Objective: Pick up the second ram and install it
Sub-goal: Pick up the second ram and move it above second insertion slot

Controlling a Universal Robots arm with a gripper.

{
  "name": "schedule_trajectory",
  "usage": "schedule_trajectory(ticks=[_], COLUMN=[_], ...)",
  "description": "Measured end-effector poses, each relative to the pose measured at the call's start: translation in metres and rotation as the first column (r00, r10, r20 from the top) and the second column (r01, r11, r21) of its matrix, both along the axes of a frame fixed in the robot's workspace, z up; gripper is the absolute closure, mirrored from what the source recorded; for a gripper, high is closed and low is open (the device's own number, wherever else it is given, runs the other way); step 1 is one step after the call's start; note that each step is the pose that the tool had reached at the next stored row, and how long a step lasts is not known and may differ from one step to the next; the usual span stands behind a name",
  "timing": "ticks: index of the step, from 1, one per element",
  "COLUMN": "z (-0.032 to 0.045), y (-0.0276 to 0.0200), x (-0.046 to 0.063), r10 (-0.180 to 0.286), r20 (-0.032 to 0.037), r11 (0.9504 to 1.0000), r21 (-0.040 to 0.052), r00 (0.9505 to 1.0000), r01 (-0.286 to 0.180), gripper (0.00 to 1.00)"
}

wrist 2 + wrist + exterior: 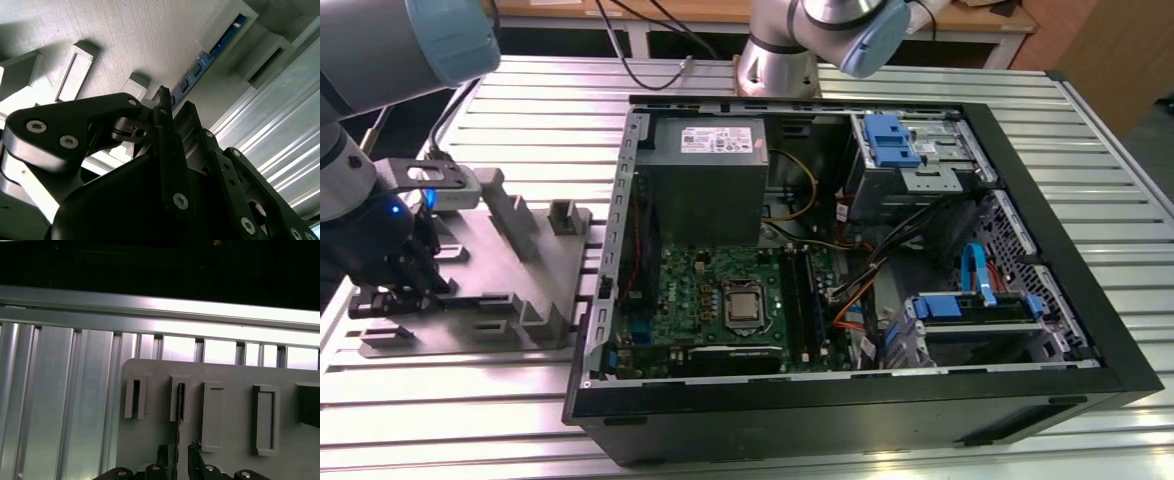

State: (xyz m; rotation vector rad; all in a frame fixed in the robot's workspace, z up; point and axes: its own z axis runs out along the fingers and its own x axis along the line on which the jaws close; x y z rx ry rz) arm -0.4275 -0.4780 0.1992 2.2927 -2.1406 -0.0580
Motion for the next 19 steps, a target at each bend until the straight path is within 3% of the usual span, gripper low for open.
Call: schedule_trajectory(ticks=[13,15,16,19], z=[-0.0025,-0.0025,-0.0025,-0.0026], y=[0.0,0.0,0.0,0.0], x=[0.0,0.0,0.0,0.0], r10=[0.0,0.0,0.0,0.0], r20=[-0.0001,0.0,0.0,0.0], r11=[1.0,1.0,1.0,1.0], r21=[0.0,0.0,0.0,0.0], r00=[1.0,1.0,1.0,1.0], r01=[0.0,0.0,0.0,0.0], gripper=[0.7,0.72,0.78,0.78])
